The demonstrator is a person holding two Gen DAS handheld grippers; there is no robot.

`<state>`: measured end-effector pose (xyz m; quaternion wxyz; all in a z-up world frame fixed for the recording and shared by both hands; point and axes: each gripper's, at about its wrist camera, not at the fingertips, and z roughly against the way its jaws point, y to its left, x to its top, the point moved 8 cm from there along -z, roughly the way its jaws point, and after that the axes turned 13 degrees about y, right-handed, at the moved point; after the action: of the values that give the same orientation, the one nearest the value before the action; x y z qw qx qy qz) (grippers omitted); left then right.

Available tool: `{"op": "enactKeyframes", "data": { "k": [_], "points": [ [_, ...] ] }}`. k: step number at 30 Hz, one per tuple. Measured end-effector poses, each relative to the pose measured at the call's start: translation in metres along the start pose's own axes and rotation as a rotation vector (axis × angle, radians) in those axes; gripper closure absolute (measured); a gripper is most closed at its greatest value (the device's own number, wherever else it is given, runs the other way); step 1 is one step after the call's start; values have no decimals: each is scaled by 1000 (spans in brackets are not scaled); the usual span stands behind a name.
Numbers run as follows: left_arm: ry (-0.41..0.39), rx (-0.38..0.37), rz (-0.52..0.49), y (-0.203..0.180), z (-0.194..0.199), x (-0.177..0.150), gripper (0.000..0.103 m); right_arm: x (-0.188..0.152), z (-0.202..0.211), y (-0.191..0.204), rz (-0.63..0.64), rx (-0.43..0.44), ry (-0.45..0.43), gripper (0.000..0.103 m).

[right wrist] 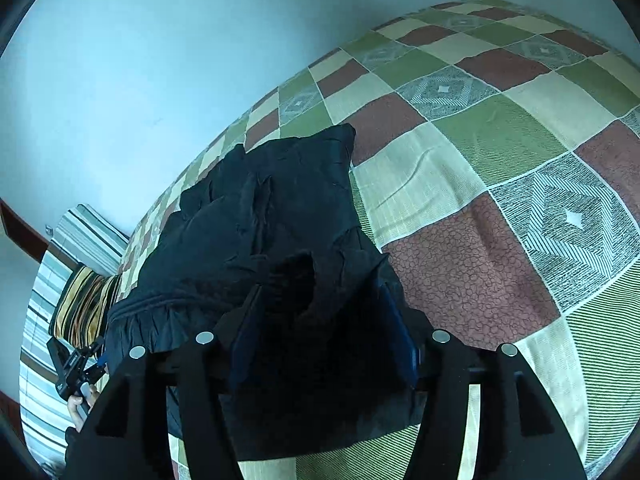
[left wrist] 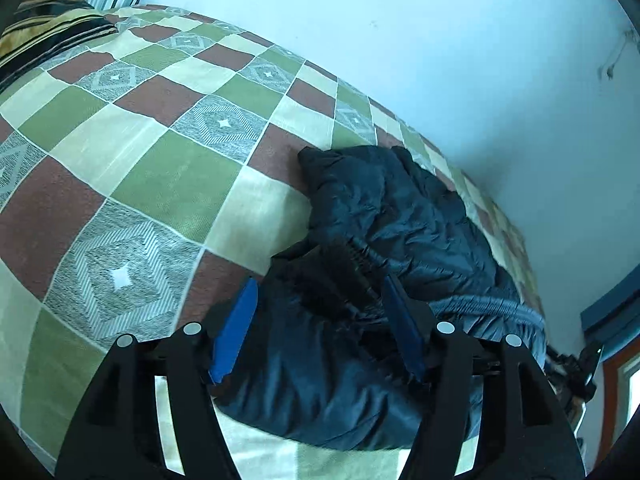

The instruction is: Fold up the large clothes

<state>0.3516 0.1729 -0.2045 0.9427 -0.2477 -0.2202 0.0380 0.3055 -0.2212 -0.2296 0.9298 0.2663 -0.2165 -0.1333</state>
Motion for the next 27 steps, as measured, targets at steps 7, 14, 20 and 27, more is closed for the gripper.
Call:
{"op": "enactKeyframes", "data": {
  "k": [7, 14, 20, 27],
  "points": [
    [14, 56, -177, -7, -6, -2, 38, 7, -4, 9, 145, -30, 16, 44],
    [38, 150, -328, -11, -14, -3, 33, 9, -12, 9, 227, -66, 45, 44],
    [62, 107, -431, -29, -26, 0, 33, 5, -9, 13, 278, -59, 42, 44],
    [178, 127, -487, -32, -67, 12, 31, 14, -26, 15, 316, -95, 72, 37]
  ]
}}
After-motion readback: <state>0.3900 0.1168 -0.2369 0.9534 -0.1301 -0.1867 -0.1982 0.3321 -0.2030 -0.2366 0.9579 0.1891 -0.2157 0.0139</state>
